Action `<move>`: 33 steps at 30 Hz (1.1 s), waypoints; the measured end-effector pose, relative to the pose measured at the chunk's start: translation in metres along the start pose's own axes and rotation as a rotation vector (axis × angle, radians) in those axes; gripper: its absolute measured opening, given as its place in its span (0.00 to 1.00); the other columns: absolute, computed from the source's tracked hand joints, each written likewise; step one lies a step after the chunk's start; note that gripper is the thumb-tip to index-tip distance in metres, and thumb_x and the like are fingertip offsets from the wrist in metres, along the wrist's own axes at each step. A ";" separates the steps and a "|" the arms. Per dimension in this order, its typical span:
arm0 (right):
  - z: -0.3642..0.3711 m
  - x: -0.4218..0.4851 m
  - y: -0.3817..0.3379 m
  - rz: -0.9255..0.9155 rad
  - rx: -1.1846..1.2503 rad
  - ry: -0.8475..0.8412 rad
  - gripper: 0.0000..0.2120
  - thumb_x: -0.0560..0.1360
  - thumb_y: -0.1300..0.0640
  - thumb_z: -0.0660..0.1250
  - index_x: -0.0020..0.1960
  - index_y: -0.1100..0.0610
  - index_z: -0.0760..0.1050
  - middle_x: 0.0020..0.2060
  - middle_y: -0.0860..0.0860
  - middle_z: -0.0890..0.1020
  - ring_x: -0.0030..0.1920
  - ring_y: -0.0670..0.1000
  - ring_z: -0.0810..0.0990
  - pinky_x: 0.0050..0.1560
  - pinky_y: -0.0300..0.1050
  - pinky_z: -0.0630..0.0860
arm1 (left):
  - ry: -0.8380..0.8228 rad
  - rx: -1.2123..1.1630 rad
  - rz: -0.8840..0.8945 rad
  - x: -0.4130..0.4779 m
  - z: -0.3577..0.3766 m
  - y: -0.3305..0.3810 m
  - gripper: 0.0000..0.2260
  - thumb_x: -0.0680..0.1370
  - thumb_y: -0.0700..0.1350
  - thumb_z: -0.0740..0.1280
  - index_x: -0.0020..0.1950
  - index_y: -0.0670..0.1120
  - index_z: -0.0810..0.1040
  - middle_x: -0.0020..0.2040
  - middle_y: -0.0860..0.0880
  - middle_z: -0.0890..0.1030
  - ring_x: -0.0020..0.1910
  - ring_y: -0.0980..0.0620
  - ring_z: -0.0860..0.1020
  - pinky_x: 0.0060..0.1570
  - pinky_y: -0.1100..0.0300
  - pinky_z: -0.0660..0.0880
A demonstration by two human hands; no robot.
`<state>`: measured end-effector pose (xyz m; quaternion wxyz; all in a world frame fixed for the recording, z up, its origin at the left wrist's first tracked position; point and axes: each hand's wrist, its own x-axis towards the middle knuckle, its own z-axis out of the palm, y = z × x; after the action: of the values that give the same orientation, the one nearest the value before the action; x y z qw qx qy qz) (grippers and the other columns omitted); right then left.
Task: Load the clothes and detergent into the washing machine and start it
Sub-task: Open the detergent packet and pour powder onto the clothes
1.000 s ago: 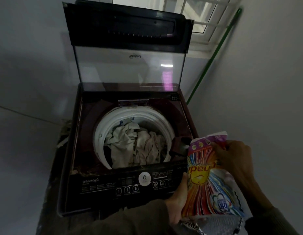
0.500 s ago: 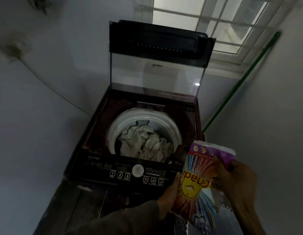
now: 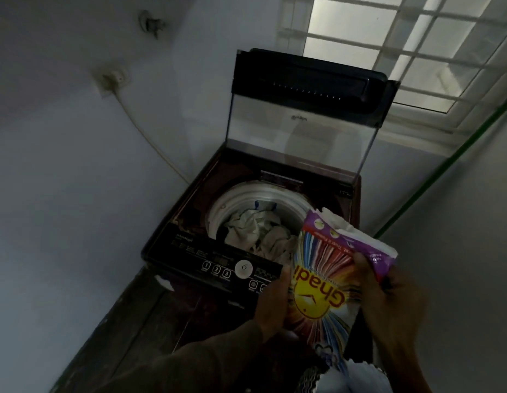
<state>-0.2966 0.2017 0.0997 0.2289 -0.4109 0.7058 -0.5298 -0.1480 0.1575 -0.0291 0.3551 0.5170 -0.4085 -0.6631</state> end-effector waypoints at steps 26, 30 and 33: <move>0.282 -0.123 -0.115 -0.067 0.555 -0.621 0.08 0.75 0.61 0.70 0.44 0.49 0.82 0.37 0.43 0.86 0.41 0.43 0.84 0.42 0.37 0.79 | 0.722 0.160 0.694 -0.097 -0.302 0.013 0.23 0.81 0.65 0.53 0.63 0.54 0.77 0.57 0.53 0.83 0.56 0.47 0.82 0.54 0.46 0.79; 0.317 -0.156 -0.102 -0.006 0.471 -0.762 0.09 0.76 0.62 0.70 0.43 0.48 0.80 0.34 0.41 0.85 0.36 0.40 0.84 0.35 0.33 0.77 | 0.724 0.169 0.620 -0.138 -0.339 -0.006 0.23 0.80 0.62 0.59 0.61 0.44 0.75 0.57 0.56 0.83 0.56 0.52 0.82 0.52 0.58 0.80; 0.337 -0.170 -0.085 0.037 0.407 -0.878 0.06 0.76 0.58 0.69 0.44 0.48 0.80 0.36 0.45 0.86 0.39 0.45 0.85 0.36 0.36 0.80 | 0.794 0.242 0.527 -0.158 -0.359 -0.005 0.13 0.79 0.59 0.63 0.59 0.53 0.75 0.53 0.66 0.82 0.52 0.63 0.82 0.47 0.68 0.78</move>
<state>0.0824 0.1445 0.0476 0.5903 -0.5300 0.4317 -0.4293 0.2355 0.2381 -0.0187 0.5762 0.6467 -0.4326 -0.2501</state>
